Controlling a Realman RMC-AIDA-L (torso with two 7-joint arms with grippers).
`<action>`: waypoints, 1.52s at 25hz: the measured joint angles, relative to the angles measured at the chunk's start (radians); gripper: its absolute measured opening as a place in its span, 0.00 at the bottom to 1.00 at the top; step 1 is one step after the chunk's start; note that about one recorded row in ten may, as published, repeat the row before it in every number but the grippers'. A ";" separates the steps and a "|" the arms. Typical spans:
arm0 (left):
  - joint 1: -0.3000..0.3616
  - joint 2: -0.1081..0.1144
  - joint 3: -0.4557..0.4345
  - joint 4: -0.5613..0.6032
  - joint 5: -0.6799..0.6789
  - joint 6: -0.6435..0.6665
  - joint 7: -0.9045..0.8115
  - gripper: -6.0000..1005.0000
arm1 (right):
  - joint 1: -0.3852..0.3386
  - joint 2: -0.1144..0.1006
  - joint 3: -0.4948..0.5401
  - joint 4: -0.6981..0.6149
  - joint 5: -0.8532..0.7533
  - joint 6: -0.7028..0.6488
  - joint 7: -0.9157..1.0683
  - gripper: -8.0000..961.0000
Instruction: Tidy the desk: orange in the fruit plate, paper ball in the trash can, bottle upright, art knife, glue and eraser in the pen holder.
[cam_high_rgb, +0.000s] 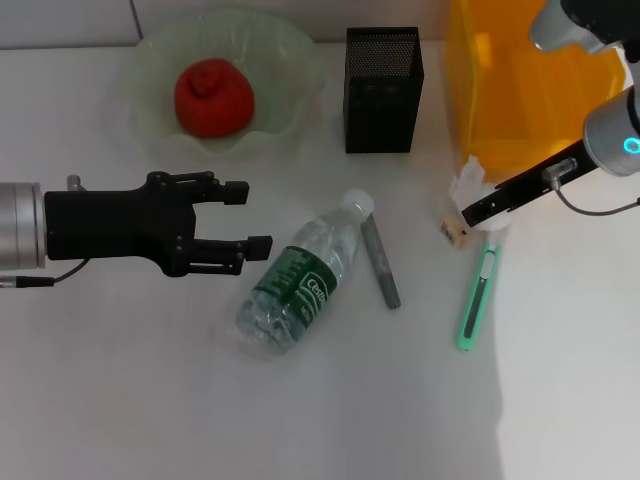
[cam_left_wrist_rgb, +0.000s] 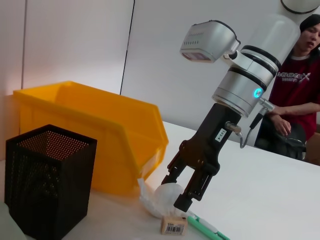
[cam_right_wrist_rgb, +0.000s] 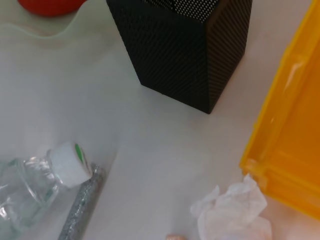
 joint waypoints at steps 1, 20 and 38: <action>0.000 0.000 0.000 0.000 0.000 -0.001 0.000 0.80 | 0.002 0.000 -0.002 0.008 0.000 0.009 0.000 0.86; 0.001 -0.001 -0.005 -0.012 0.000 -0.026 0.002 0.79 | -0.048 0.006 -0.028 -0.151 0.016 -0.047 0.023 0.50; 0.010 -0.005 -0.021 -0.012 -0.008 -0.025 -0.010 0.78 | -0.393 0.007 0.069 -0.513 0.435 0.351 -0.284 0.53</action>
